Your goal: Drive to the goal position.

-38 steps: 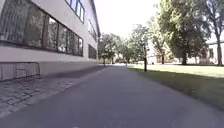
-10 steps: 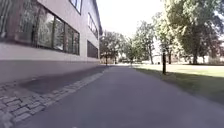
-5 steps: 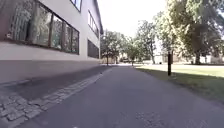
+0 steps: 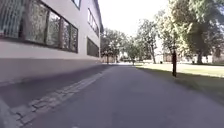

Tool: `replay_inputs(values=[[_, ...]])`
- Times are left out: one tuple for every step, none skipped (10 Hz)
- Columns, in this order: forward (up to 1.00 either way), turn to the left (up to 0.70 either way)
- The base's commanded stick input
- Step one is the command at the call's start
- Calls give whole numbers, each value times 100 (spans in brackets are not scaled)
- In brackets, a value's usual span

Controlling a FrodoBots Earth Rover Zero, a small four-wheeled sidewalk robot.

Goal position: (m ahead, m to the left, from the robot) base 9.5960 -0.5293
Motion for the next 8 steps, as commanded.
replay_inputs(values=[[85,-34],[85,-34],[85,0],[85,0],[85,0],[85,0],[85,0],[85,0]])
